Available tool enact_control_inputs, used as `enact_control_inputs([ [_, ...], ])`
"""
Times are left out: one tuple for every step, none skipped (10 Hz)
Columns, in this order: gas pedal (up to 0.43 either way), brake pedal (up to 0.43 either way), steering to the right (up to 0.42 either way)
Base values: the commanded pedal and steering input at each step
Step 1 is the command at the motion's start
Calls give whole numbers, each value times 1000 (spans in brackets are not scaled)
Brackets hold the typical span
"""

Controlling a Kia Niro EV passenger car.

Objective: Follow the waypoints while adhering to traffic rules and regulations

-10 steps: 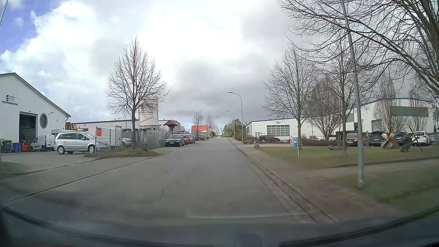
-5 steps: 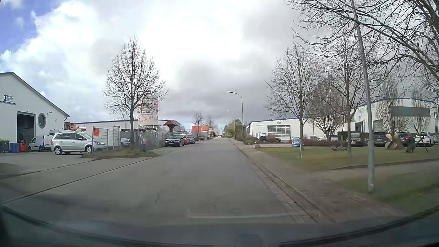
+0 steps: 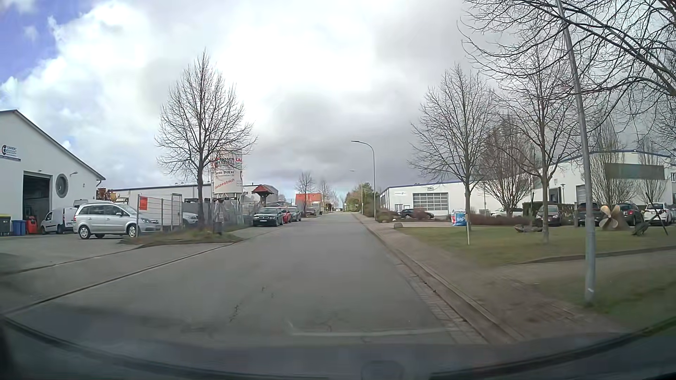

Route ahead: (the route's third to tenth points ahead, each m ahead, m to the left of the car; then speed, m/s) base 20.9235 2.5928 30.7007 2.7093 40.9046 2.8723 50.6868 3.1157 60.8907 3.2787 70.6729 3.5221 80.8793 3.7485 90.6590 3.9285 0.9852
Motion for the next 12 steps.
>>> enact_control_inputs([
  [0,0,-13],
  [0,0,-13],
  [0,0,-13],
  [0,0,-13],
  [0,0,-13],
  [0,0,-13],
  [0,0,-13],
  [0,0,-13],
  [0,0,-13],
  [0,0,-12],
  [0,0,-11],
  [0,0,-8],
])
